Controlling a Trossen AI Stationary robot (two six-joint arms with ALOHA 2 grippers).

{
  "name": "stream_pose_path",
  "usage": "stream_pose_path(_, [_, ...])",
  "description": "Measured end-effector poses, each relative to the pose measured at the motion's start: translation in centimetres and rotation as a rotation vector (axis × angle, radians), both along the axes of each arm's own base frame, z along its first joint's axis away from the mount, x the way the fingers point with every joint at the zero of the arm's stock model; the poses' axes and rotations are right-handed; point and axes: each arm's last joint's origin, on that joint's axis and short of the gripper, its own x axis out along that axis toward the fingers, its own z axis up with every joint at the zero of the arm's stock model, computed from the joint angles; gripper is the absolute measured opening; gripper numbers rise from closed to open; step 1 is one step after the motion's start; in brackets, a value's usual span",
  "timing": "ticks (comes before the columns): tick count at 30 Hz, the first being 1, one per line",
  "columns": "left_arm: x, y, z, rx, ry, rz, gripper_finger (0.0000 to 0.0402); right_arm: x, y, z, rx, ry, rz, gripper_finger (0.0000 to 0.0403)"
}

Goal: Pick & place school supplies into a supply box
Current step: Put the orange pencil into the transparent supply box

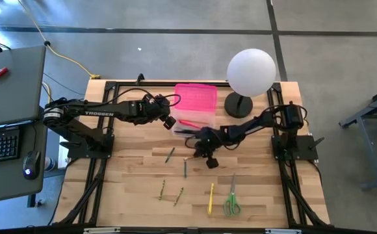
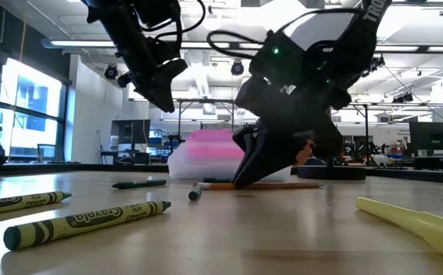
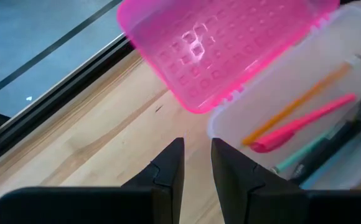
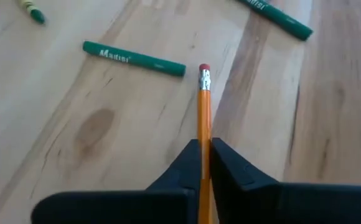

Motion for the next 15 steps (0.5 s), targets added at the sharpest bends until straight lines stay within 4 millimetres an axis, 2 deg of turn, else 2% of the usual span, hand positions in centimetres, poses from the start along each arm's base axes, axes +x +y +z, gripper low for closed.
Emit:
stream_pose_path(5, [0.0,0.0,0.0,0.000,0.000,0.000,0.0113,0.0,1.9,0.0,-0.089,-0.003,-0.122,0.0035])
stream_pose_path(9, [0.0,0.0,0.0,-0.001,-0.001,0.001,0.0113,0.0,2.5,0.4,-0.165,-0.038,-0.113,0.0056])
stream_pose_path(15, [0.0,0.0,0.0,-0.016,-0.005,-0.011,0.0113,-0.1,2.7,1.0,-0.093,-0.031,-0.170,0.0068])
